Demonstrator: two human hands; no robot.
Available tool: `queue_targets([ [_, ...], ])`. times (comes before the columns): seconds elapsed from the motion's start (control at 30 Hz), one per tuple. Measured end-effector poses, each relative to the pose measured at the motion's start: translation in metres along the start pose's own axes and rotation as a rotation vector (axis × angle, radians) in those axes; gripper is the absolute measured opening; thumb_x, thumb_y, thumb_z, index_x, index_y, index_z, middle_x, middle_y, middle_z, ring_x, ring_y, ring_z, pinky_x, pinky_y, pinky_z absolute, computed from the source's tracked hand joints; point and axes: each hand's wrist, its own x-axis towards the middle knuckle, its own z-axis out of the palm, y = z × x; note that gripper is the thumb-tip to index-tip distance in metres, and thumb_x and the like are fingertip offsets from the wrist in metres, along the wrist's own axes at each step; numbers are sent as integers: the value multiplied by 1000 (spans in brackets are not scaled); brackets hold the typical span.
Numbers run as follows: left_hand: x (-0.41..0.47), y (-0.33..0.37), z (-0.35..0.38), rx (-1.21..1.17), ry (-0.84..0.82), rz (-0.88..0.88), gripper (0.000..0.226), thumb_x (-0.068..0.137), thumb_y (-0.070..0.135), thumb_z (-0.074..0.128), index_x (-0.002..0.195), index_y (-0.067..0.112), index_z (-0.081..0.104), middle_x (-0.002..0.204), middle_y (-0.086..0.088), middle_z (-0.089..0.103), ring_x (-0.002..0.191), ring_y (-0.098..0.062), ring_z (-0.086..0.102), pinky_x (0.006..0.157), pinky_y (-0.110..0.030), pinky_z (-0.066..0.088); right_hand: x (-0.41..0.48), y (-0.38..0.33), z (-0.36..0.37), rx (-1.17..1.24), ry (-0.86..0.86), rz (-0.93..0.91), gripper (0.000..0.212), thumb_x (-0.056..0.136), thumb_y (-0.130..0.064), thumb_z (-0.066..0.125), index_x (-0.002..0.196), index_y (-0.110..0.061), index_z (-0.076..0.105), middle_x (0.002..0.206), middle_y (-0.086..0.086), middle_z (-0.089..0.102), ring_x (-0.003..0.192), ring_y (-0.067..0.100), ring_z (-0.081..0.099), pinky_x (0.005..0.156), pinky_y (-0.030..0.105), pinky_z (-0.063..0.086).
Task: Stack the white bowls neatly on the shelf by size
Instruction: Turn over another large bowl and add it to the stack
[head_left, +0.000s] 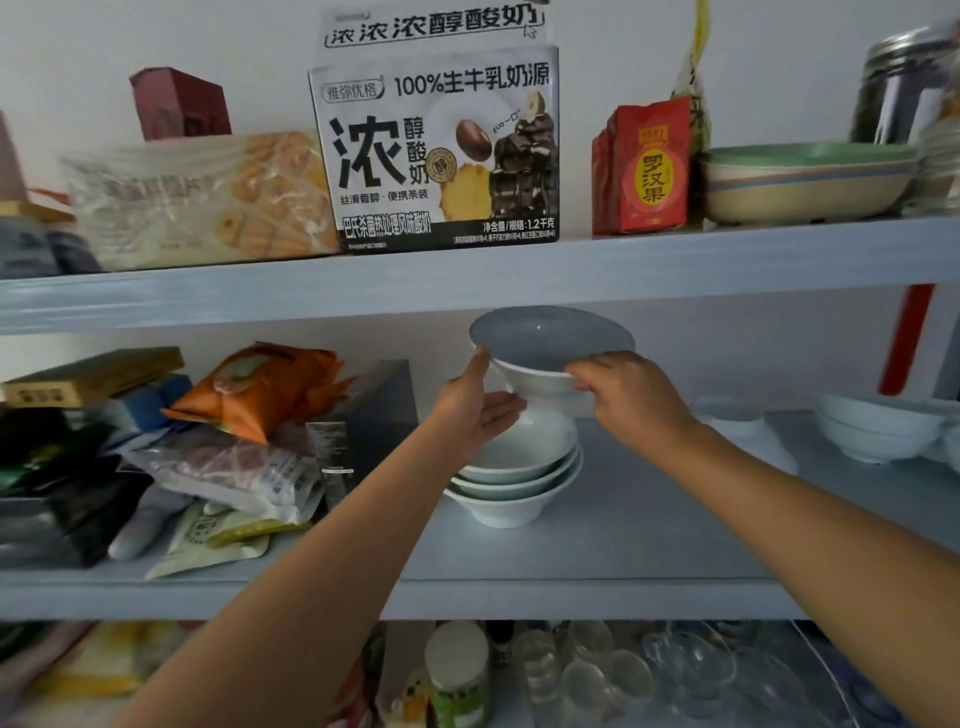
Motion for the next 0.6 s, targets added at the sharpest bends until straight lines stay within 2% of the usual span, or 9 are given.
queue_targets([
  [0.07, -2, 5, -17, 121, 65, 12, 43, 95, 53, 43, 119, 17, 42, 74, -15, 71, 65, -26, 67, 60, -31, 57, 4, -8, 9, 41, 0, -39, 34, 56, 3, 60, 85, -11, 72, 75, 9, 72, 64, 32, 66, 55, 34, 55],
  [0.13, -3, 10, -32, 236, 124, 42, 39, 97, 49, 41, 120, 18, 43, 57, -9, 69, 48, -20, 59, 48, -23, 47, 6, -17, 18, 78, 3, -68, 34, 58, 4, 61, 86, -12, 73, 75, 8, 72, 65, 31, 66, 59, 33, 55],
  [0.23, -8, 15, -45, 319, 123, 76, 30, 99, 30, 39, 118, 9, 45, 53, -9, 66, 37, -16, 49, 42, -18, 38, 6, -30, 28, 112, 4, -113, 33, 57, 3, 57, 83, -11, 73, 74, 6, 73, 63, 28, 66, 61, 29, 53],
  [0.33, -12, 14, -54, 364, 98, 88, 19, 97, 11, 35, 104, -1, 49, 45, -6, 64, 30, -10, 43, 36, -14, 34, 1, -40, 36, 140, -12, -144, 38, 52, 6, 58, 83, -10, 74, 73, 4, 73, 61, 27, 66, 61, 27, 53],
  [0.5, -10, 2, -64, 406, 133, 31, 22, 94, 5, 35, 88, -3, 54, 57, -14, 64, 33, -11, 43, 37, -17, 37, -10, -43, 46, 168, -78, -148, 44, 50, 10, 52, 84, -8, 73, 71, 6, 71, 60, 29, 65, 62, 30, 54],
  [0.6, -10, -7, -67, 390, 143, 9, 22, 94, 5, 35, 88, -3, 54, 52, -11, 65, 33, -10, 45, 37, -17, 38, -15, -42, 52, 168, -111, -146, 47, 49, 9, 52, 87, -9, 74, 74, 5, 72, 64, 28, 67, 62, 31, 56],
])
